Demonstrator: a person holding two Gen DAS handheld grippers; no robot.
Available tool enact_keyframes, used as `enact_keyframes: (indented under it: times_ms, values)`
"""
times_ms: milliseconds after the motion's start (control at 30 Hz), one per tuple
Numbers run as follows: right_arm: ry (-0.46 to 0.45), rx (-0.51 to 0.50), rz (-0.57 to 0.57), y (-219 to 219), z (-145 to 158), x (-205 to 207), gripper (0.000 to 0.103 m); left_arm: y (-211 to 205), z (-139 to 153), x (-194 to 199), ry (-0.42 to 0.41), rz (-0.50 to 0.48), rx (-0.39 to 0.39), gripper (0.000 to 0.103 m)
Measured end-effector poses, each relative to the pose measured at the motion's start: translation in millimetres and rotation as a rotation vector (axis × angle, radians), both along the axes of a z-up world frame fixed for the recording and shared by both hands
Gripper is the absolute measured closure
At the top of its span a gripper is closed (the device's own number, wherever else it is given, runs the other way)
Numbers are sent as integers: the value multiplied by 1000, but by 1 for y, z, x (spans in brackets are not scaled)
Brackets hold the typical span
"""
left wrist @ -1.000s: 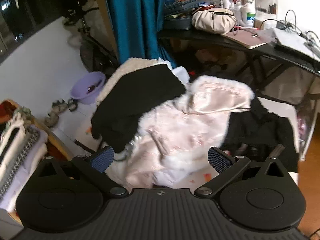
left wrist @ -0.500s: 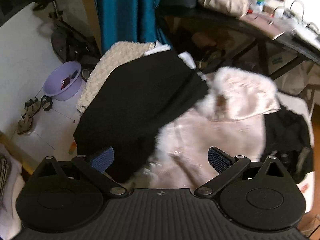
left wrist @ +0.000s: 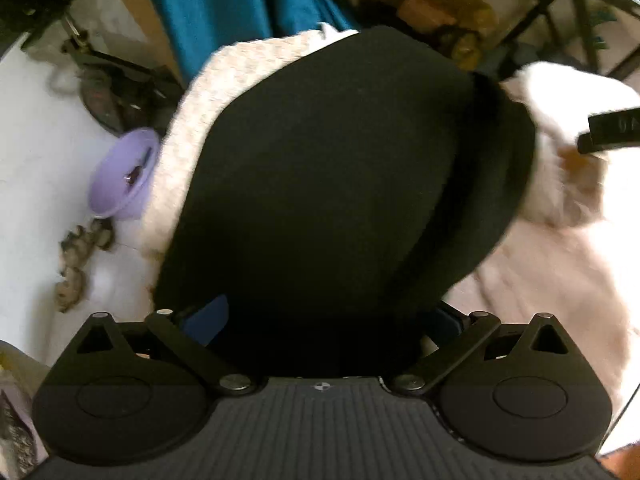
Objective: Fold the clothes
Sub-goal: 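Grasp the fur collar of the pink jacket with the right gripper while the left gripper grasps the fur trim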
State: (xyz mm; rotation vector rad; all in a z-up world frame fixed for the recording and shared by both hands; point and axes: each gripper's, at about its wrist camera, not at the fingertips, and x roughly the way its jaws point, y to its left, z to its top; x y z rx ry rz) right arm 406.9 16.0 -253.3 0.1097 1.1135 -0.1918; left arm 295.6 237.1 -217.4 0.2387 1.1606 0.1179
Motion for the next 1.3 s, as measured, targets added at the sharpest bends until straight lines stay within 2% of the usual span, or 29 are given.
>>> enact_keyframes:
  times_ms: [100, 133, 200, 400, 667, 767, 867, 933, 967, 1000, 1033, 1067, 1133, 1167, 1200, 1267, 1300]
  values:
    - [30, 33, -14, -11, -10, -3, 51, 12, 1, 6, -7, 46, -25, 0]
    - [19, 21, -24, -18, -8, -10, 74, 16, 3, 7, -14, 56, -33, 0]
    - [-5, -3, -46, -31, -4, -23, 93, 22, 6, 9, -30, 66, -39, 0]
    - [-52, -2, -233, -87, 17, -63, 96, 42, 9, 23, -33, 139, -81, 0]
    - [-106, 8, -504, -165, 43, -116, 98, 52, 13, 39, -54, 151, -59, 0]
    - [-59, -17, -599, -194, 34, -136, 98, 43, 12, 39, -35, 135, -60, 0]
    - [23, 16, -653, -216, 15, -147, 96, 33, 12, 38, -14, 116, -61, 0]
    - [46, 52, -670, -221, 8, -151, 84, 27, 11, 37, 0, 103, -61, 0]
    - [46, 60, -678, -221, 8, -152, 72, 24, 11, 37, 7, 97, -61, 0]
    - [39, 57, -687, -221, 10, -153, 66, 20, 11, 37, 14, 90, -62, 0]
    - [31, 53, -694, -221, 13, -153, 52, 17, 10, 36, 21, 84, -62, 0]
    - [18, 40, -697, -217, 18, -153, 42, 16, 14, 35, 22, 75, -91, 1]
    - [-25, -2, -686, -203, 30, -149, 34, 13, 23, 30, 20, 56, -174, 1]
    - [-55, -20, -661, -197, 36, -147, 34, 12, 28, 28, 19, 47, -216, 1]
    - [-80, -30, -628, -193, 40, -144, 33, 11, 32, 26, 17, 38, -257, 1]
    - [-126, -39, -528, -186, 46, -135, 21, 8, 38, 23, 16, 21, -341, 1]
    - [-135, -37, -470, -181, 47, -128, 19, 5, 40, 22, 19, 11, -386, 0]
